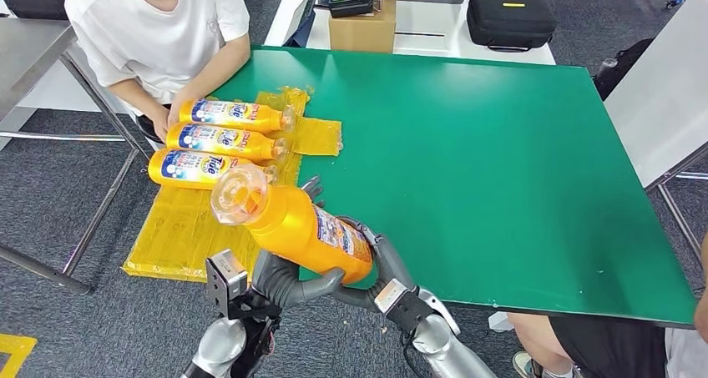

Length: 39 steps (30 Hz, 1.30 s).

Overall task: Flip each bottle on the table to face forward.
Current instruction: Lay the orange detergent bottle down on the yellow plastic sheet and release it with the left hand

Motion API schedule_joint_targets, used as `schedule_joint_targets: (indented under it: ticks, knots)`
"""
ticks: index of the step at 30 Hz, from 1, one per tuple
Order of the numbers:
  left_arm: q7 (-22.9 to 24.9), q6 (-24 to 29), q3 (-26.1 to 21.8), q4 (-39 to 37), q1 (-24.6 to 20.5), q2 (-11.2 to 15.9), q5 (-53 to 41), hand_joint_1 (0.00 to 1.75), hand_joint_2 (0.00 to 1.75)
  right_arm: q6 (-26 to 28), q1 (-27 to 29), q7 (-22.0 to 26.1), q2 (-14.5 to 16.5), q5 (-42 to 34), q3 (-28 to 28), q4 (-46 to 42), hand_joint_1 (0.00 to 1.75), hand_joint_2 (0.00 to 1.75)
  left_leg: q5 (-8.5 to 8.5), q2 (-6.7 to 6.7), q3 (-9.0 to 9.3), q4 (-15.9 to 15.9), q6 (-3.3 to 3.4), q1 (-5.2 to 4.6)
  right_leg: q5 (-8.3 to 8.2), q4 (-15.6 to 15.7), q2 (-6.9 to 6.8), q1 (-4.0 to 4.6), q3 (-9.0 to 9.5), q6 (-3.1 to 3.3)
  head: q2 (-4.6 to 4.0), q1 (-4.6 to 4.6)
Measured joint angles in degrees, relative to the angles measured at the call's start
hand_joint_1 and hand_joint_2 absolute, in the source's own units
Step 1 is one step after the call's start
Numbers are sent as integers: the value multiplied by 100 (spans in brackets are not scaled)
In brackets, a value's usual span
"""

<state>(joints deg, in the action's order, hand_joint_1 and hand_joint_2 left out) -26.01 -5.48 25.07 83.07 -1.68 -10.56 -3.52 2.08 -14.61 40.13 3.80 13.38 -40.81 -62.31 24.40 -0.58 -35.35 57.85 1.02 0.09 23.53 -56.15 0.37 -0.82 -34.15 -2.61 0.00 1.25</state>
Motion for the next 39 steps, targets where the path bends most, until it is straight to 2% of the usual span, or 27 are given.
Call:
schedule_joint_targets:
  ticks: [12,18,21,23,25,26,27,30,33,39]
  knots:
    - [-13,13,17,-52,-36,0,-10,0,175,0,-15,0,0,-2,-42,17,175,175,0,0,0,0,0,0,0,0,0,0,0,0,0,0]
    - [-94,469,71,-58,-47,-4,-623,0,175,-68,-47,0,14,13,-42,58,175,175,0,0,0,0,0,0,0,0,0,0,0,0,0,-1]
    - [-145,289,94,-58,-62,-7,-434,0,175,-117,-74,0,44,32,-42,95,175,175,0,0,0,0,0,0,0,0,0,0,0,0,-1,0]
    - [-129,-52,91,-63,-66,-7,-16,87,175,-137,-83,4,58,40,-44,120,175,175,0,0,0,0,0,0,0,0,0,0,0,0,-1,-1]
    - [-84,-478,50,-83,-68,-5,563,175,175,-150,-85,10,65,36,-51,145,87,175,0,1,0,0,0,0,0,0,0,0,0,0,-1,-1]
    - [-56,-697,13,-94,-68,-4,881,175,175,-158,-84,13,66,30,-63,156,44,175,0,1,0,0,0,0,0,0,0,0,0,0,0,-1]
    - [-32,-925,-27,-103,-63,-2,1205,175,175,-168,-84,13,71,22,-82,167,0,131,0,2,0,0,0,0,0,0,1,0,-1,0,0,1]
    - [-2,-1509,-114,-99,-10,4,1963,175,175,-135,-81,13,134,7,-146,220,0,0,0,3,0,0,0,1,0,0,1,1,-2,0,0,2]
    - [-3,-1777,-166,-56,69,19,2257,175,175,-26,-70,13,209,7,-174,291,0,0,0,2,0,0,0,1,1,0,1,1,-3,1,0,1]
    - [-12,-1857,-238,23,144,34,2352,175,175,215,41,13,255,67,-181,349,0,0,0,2,0,0,0,0,1,1,1,0,-3,1,0,1]
